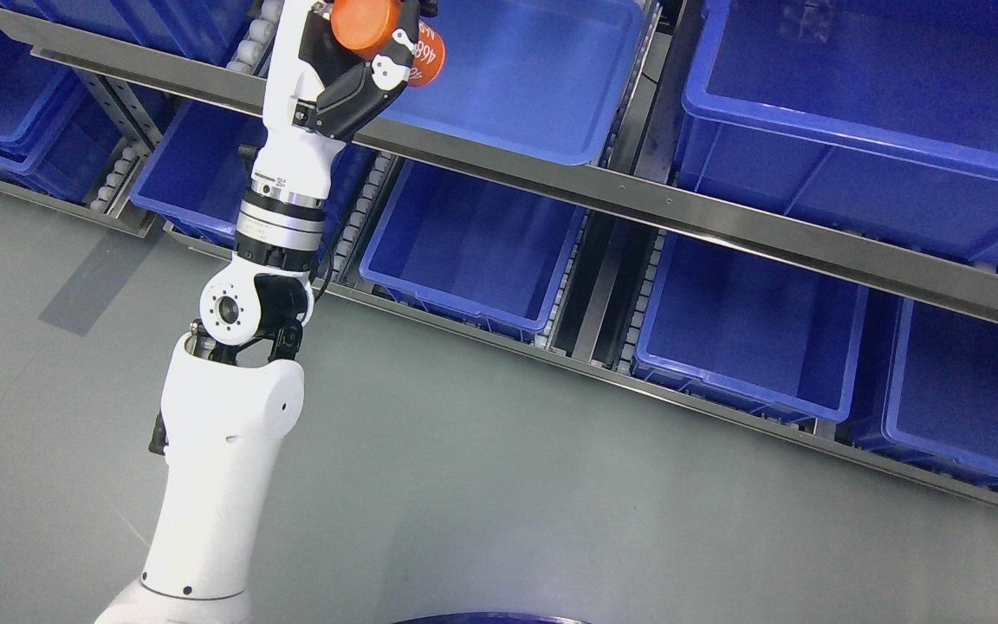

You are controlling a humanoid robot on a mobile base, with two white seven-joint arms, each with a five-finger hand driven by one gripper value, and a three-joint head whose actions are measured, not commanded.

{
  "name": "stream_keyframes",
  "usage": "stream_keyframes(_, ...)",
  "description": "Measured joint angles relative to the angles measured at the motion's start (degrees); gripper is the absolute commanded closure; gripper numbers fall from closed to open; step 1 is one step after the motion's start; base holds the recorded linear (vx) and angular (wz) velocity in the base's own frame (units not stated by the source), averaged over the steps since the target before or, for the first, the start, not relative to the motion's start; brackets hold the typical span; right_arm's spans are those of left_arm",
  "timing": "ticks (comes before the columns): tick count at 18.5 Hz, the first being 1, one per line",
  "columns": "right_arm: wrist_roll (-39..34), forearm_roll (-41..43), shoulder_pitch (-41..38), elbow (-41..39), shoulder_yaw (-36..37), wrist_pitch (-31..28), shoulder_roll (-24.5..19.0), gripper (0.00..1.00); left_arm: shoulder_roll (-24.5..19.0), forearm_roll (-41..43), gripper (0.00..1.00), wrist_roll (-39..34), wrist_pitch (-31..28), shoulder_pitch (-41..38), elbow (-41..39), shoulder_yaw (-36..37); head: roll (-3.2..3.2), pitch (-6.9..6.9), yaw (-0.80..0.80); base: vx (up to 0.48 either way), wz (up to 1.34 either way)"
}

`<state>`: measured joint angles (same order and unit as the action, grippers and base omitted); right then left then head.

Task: Grab orange capacitor from left shelf to right desk
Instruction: 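Carry the capacitor in the left hand toward the steel table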

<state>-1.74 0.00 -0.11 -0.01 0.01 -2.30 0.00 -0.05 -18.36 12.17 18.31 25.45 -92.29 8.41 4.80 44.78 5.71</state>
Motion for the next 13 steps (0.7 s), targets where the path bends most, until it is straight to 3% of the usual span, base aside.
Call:
stream_keyframes(4, 0.0, 0.0, 0.0, 0.0, 0.0, 0.0, 0.0, 0.0, 0.0, 0.0, 0.97, 0.0, -0.2, -0.1, -0.6, 0.8, 0.0, 0.0, 0.0, -0.144, -0.44)
stream_keyframes(13, 0.1, 0.0, 0.2, 0.0, 0.0, 0.0, 0.0, 0.0, 0.0, 0.0, 0.97, -2.3, -0.8, -0.3, -1.3, 3.1, 0.0, 0.0, 0.0, -0.114, -1.1)
